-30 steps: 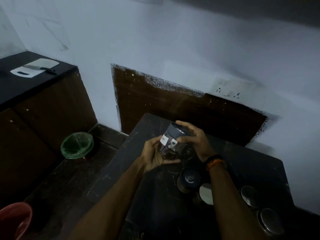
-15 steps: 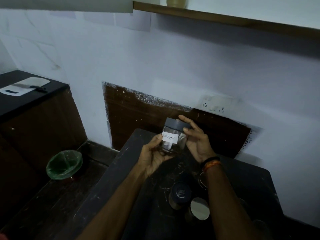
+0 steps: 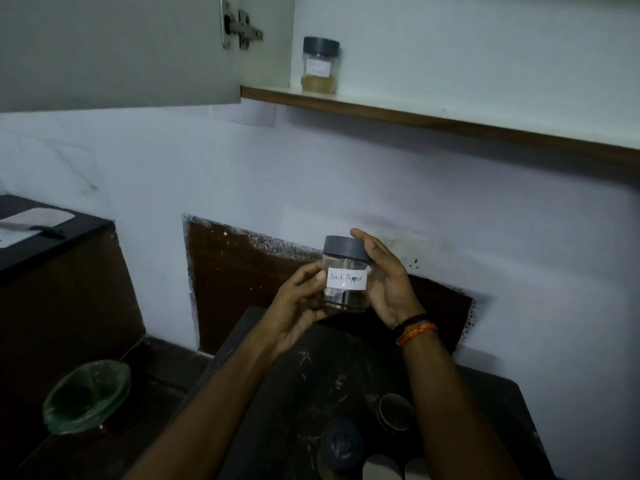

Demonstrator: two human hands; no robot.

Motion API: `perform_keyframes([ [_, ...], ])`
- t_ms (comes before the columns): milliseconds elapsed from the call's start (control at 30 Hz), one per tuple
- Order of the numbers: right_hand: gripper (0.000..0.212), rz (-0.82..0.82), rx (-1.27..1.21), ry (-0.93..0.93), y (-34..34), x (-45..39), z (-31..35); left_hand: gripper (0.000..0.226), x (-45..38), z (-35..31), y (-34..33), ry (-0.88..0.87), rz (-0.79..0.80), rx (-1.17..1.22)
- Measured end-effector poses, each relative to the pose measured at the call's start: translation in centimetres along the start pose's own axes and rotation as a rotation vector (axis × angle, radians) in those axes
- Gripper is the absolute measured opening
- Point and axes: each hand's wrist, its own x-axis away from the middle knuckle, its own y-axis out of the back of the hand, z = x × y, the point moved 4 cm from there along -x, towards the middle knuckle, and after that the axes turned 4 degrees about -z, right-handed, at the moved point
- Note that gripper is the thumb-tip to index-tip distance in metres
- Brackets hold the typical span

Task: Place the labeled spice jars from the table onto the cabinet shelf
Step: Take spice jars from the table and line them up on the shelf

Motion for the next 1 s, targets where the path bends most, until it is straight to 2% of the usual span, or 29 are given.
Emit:
perform_keyframes([
  [100, 0.048, 0.028, -0.019, 0.058, -0.7, -1.1, 3.1, 0.054, -1.4, -2.9, -1.8, -0.033, 0.044, -0.039],
  [233, 0.059, 0.024, -0.019, 0.125, -2.4, -2.6, 8.2, 0.056, -3.3, -7.5, -5.2, -0.094, 0.114, -0.082],
  [333, 0.055, 0.035, -0.006, 0.186, -3.9, -3.5, 12.0, 0.059, -4.6, -10.8, -7.4, -0.144, 0.137, -0.118],
  [467, 0.059, 0.081, 0.015, 0.264, -5.7, -4.5, 16.8, 0.057, -5.9, -14.7, -10.5, -0.212, 0.195, -0.143],
  [567, 0.046, 0.125, 0.013, 0.327, -6.8, -5.5, 19.7, 0.054, -6.8, -17.6, -12.4, -0.256, 0.227, -0.177],
  [733, 0.025, 0.180, 0.017, 0.398, -7.9, -7.0, 23.1, 0.058, -8.3, -21.5, -14.6, -0.284, 0.268, -0.257],
  [1000, 0.037, 0.156, 0.010, 0.429, -7.4, -8.9, 24.4, 0.046, -10.2, -24.1, -16.3, -0.281, 0.327, -0.401],
])
